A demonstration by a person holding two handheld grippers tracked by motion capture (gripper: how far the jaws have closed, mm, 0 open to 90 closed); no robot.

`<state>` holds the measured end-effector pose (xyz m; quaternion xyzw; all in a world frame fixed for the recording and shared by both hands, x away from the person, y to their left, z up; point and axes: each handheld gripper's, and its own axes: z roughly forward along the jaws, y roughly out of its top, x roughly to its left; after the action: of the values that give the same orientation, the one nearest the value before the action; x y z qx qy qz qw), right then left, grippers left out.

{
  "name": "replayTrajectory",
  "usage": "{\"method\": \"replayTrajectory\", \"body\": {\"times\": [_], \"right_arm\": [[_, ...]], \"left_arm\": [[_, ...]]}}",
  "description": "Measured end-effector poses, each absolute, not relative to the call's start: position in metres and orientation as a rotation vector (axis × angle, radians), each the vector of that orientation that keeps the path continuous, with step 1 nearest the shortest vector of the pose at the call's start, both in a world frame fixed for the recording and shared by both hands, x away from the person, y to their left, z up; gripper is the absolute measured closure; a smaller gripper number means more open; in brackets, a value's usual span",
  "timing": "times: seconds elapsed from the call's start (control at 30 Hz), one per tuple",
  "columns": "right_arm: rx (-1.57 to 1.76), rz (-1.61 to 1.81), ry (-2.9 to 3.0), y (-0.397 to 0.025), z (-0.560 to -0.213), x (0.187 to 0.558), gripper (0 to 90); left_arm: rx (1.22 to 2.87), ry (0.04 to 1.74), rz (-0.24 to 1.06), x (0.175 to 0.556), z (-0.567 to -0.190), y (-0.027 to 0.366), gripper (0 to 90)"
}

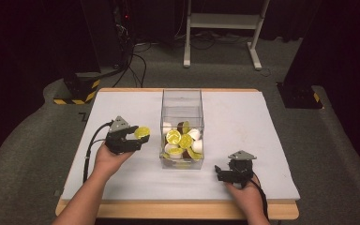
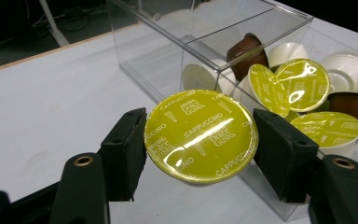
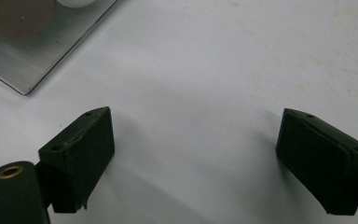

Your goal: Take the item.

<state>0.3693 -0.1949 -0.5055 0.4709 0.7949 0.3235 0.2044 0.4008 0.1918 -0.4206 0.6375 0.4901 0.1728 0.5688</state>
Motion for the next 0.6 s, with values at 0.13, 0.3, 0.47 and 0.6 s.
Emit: {"method": "replayTrajectory", "body": {"times": [0.13, 0.3, 0.47, 0.6], "right_arm": [[1.309, 0.902, 2.218, -0.195, -0.506, 0.369, 11.3], [1.309, 0.902, 2.218, -0.195, -0.506, 0.369, 11.3], [1.309, 0.902, 2.218, -0.195, -0.505, 0.369, 11.3], [1.309, 0.902, 2.218, -0.195, -0.505, 0.369, 11.3]], "left_arm": [[1.514, 1.159, 0.419, 0.402, -0.424, 0.198, 37.7], [1.499, 1.188, 0.426, 0.404, -0.430, 0.205, 37.7], [1.510, 1.201, 0.435, 0.406, -0.435, 0.210, 37.7], [1.513, 1.218, 0.443, 0.407, -0.441, 0.215, 37.7]]}}
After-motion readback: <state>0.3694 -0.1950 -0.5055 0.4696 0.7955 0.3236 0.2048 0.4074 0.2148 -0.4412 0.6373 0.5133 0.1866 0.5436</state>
